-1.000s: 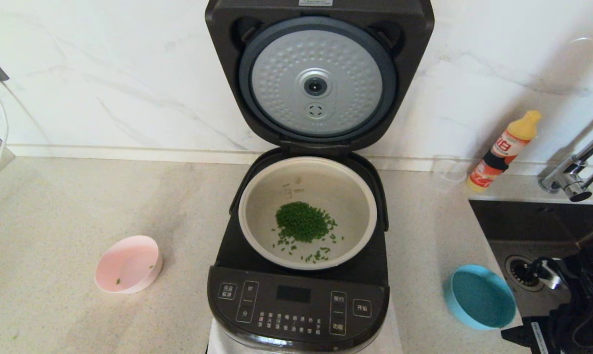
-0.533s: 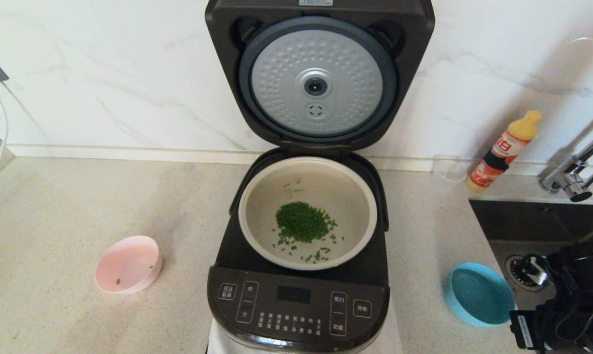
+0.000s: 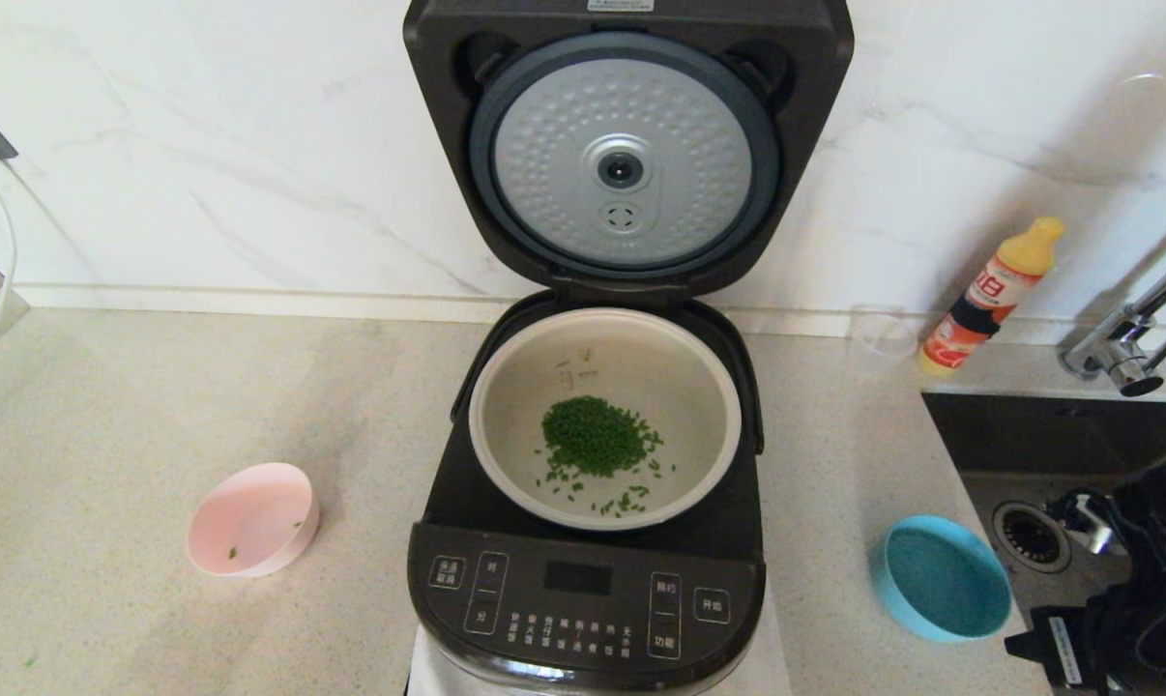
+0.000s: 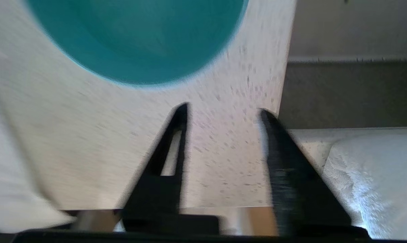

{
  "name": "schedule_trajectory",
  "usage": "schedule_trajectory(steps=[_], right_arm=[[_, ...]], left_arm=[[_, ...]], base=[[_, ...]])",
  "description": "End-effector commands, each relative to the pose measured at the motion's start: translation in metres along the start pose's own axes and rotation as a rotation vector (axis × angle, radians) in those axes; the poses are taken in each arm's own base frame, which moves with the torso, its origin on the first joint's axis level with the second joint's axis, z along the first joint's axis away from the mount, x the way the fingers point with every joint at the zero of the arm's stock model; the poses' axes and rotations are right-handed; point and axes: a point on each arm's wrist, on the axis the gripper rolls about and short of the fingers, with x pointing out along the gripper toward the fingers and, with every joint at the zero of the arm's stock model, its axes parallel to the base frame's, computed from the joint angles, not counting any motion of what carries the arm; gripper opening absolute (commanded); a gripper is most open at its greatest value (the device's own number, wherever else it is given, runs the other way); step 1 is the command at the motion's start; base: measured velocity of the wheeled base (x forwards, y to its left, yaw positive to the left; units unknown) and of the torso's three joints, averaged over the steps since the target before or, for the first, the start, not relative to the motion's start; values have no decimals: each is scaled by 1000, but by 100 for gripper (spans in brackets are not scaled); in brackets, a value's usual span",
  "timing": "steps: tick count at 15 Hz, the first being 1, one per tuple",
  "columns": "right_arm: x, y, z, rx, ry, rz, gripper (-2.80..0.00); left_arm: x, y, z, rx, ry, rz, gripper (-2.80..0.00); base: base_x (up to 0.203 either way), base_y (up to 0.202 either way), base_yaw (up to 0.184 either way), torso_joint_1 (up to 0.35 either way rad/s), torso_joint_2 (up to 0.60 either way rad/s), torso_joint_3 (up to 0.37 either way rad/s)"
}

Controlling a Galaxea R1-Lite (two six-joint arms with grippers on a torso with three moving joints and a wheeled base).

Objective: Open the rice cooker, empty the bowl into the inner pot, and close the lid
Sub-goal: Pick up the bowl on the table

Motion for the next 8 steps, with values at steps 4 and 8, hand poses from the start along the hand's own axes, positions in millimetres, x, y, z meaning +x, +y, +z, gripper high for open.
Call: schedule_trajectory(steps=[4,8], right_arm=[[12,7,32,60,3,16,0],[57,9,45,102,21,7,0]], left_arm=[[0,0,0,1,2,0,-280],[0,0,0,1,2,0,-280]], base=[[0,0,0,0,0,0],[0,0,0,0,0,0]])
